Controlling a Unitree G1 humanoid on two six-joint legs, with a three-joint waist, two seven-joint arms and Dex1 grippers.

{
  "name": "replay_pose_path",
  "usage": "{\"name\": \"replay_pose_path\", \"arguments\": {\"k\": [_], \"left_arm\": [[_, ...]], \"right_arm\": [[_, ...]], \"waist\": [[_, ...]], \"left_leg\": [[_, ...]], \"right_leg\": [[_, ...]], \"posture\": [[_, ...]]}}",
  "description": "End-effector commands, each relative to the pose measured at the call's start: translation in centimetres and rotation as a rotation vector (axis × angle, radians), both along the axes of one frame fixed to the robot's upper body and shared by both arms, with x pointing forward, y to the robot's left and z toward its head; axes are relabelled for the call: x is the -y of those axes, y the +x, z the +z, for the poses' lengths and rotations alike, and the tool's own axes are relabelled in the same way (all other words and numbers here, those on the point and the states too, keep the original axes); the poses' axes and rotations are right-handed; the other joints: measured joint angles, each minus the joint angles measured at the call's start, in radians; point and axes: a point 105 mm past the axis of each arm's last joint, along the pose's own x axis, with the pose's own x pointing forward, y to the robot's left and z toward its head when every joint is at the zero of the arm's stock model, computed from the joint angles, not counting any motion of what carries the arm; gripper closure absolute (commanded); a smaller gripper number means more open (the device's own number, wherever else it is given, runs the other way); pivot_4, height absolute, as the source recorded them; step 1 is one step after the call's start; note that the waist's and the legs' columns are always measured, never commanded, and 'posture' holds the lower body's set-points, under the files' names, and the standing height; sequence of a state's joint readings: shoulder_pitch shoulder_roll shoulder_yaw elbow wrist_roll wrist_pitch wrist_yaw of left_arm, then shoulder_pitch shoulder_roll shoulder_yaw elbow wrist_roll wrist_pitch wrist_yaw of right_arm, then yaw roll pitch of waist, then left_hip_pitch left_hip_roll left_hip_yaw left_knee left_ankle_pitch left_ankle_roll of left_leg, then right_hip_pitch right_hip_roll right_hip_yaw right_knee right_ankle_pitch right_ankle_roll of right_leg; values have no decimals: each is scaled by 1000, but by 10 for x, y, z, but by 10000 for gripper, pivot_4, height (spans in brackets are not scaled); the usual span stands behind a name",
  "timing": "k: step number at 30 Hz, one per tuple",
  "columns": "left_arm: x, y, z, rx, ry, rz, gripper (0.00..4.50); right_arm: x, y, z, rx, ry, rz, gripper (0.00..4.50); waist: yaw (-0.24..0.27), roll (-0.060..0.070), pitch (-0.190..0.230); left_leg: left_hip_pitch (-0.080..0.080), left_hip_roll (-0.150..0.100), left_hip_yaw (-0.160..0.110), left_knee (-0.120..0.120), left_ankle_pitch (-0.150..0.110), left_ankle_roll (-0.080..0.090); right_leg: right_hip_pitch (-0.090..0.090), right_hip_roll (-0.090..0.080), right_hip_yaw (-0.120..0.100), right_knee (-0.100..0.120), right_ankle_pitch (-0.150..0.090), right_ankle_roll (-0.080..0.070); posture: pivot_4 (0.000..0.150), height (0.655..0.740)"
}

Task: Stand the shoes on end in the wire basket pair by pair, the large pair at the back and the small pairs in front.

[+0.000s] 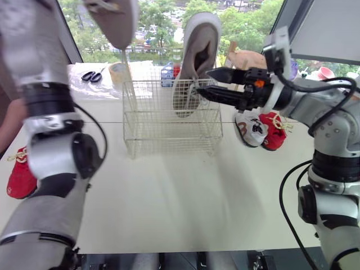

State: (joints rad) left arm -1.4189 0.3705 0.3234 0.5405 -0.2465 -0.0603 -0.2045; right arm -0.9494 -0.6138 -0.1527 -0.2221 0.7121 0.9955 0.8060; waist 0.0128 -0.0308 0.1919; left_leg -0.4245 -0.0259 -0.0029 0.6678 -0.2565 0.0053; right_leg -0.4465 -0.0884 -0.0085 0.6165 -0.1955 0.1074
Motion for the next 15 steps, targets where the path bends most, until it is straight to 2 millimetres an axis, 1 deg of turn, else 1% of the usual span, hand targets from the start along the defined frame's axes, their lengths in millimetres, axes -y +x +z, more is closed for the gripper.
{"name": "replay_pose_path", "arguments": {"k": [1, 4, 6, 8, 10, 12, 14, 15], "left_arm": [[13, -11, 10, 100, 12, 11, 44415], [19, -1, -1, 75, 2, 5, 44415], [26, 9, -15, 47, 12, 19, 44415], [30, 21, -35, 3, 24, 47, 44415], [33, 27, -53, -36, 37, 63, 44415], [35, 28, -66, -51, 59, 88, 44415], [35, 27, -74, -58, 81, 113, 44415], [32, 27, -79, -73, 69, 124, 44415]], "right_arm": [[6, -8, 12, 68, 20, -30, 10207], [6, -9, 12, 69, 31, -44, 10207], [8, -10, 12, 70, 34, -54, 10207], [10, -12, 10, 64, 30, -63, 10207], [12, -13, 9, 57, 22, -74, 10207], [13, -14, 9, 53, 18, -79, 10207], [13, -14, 9, 51, 18, -80, 10207], [13, -14, 9, 48, 18, -78, 10207]], "waist": [[-3, 0, 0], [-16, 0, 0], [-23, 0, 0], [-23, 1, 0], [-22, 1, -1], [-20, 2, -1], [-19, 2, -2], [-17, 3, -2]], "left_leg": [[0, 0, 0, 0, 0, 0], [0, 0, 2, 0, 0, 1], [0, 1, 2, -1, 0, 1], [1, 1, 2, -1, 0, 1], [1, 1, 2, -1, 0, 1], [2, 1, 2, 0, 0, 1], [7, 1, 2, -1, -1, 2], [10, 1, 2, -1, -1, 2]], "right_leg": [[0, 0, 0, 0, 0, 0], [-1, 1, 1, 0, 0, 0], [-1, 1, 1, 0, 0, 0], [-1, 1, 1, 0, 0, 0], [-1, 1, 1, 0, 0, 0], [1, 0, 1, 0, 0, 0], [6, 0, 1, -3, 0, 0], [9, 0, 1, -3, 0, 0]], "posture": [[1500, 7400], [1500, 7400], [1500, 7400], [1500, 7400], [1500, 7400], [1500, 7400], [1500, 7400], [1500, 7400]]}}
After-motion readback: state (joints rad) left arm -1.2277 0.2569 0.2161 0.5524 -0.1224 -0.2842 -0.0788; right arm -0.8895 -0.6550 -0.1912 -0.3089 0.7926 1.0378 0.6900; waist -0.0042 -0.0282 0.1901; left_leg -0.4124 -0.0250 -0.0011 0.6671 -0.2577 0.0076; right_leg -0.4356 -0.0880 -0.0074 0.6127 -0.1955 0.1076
